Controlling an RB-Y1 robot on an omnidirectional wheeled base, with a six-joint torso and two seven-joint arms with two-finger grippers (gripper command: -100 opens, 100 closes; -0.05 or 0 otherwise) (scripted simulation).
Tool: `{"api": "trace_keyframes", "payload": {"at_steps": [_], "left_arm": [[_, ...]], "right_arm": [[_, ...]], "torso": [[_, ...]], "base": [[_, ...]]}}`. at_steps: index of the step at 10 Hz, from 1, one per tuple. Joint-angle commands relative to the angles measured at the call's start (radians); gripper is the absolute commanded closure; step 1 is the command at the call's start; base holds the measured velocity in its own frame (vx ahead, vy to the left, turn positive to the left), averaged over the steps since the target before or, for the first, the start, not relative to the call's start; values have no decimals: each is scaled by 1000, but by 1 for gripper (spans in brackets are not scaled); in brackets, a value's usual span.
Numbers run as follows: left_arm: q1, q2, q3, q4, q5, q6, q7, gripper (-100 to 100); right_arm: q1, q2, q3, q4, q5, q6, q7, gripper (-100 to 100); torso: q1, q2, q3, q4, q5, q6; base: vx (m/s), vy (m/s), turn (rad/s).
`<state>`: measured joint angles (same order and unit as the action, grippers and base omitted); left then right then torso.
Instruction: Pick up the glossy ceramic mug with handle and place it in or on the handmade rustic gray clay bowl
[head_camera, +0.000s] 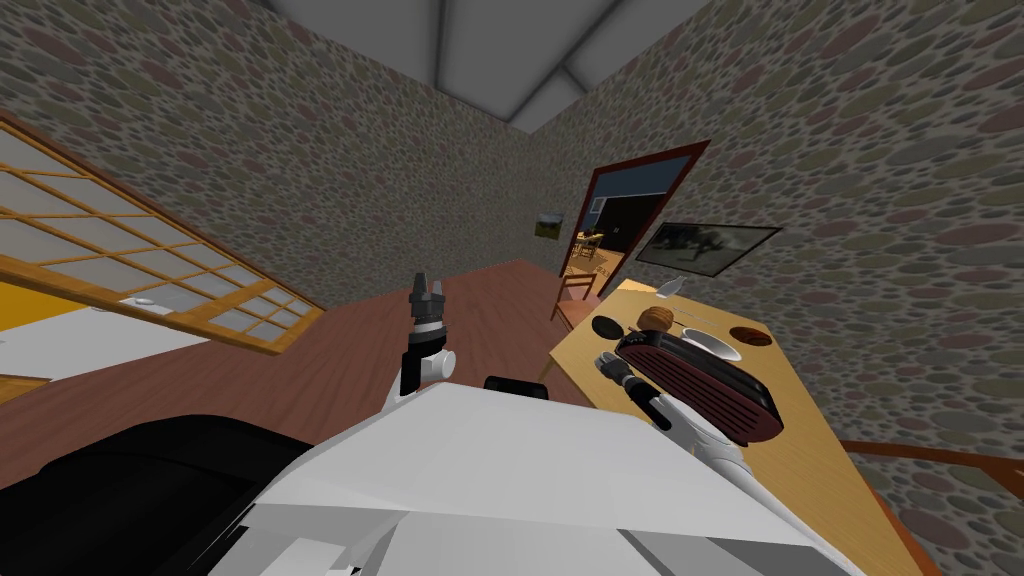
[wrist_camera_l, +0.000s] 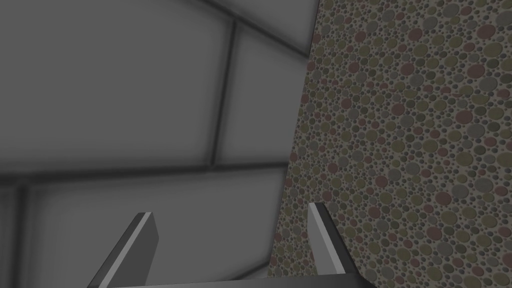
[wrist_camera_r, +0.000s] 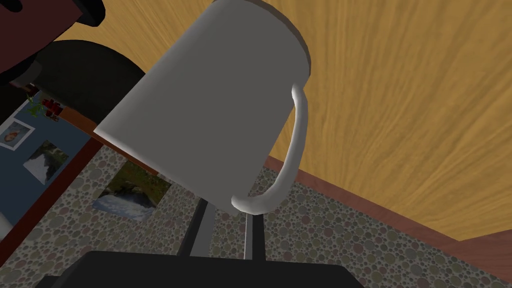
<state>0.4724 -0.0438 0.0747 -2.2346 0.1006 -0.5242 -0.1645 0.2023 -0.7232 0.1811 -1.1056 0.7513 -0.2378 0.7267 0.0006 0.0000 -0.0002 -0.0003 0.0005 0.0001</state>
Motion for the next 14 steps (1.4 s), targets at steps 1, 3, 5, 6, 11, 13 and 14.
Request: {"api": "trace_keyframes", "payload": {"at_steps": [1,3,5,6,11,13,14], "left_arm": [[0,0,0,0,0,0,0,0],[0,0,0,0,0,0,0,0],[0,0,0,0,0,0,0,0],[0,0,0,0,0,0,0,0],[0,0,0,0,0,0,0,0],[0,0,0,0,0,0,0,0],[0,0,0,0,0,0,0,0]], "right_arm": [[-7,-10,1,-16,-3,-20,-8,100],[-10,-23,3,-26,-9,-44,-20,100],[-12,-51,7,-35,-20,-86,-47,100],[-12,-73,10,-39,-29,-117,-66,100],[-5,-159,16,-33,-66,-213,-131,100],[-1,-205,16,-21,-88,-250,-157,100],[3,-229,14,-9,-101,-263,-169,100]], "torso": [[0,0,0,0,0,0],[11,4,2,1,2,-1],[14,3,2,1,3,-2],[14,1,1,1,3,-2],[9,-4,-2,0,3,-2],[7,-6,-3,-1,2,-2],[5,-6,-3,-1,2,-2]], "base": [[-68,110,19],[-74,160,32],[-35,176,61],[12,185,75],[45,123,74],[79,69,69],[75,33,75]]}}
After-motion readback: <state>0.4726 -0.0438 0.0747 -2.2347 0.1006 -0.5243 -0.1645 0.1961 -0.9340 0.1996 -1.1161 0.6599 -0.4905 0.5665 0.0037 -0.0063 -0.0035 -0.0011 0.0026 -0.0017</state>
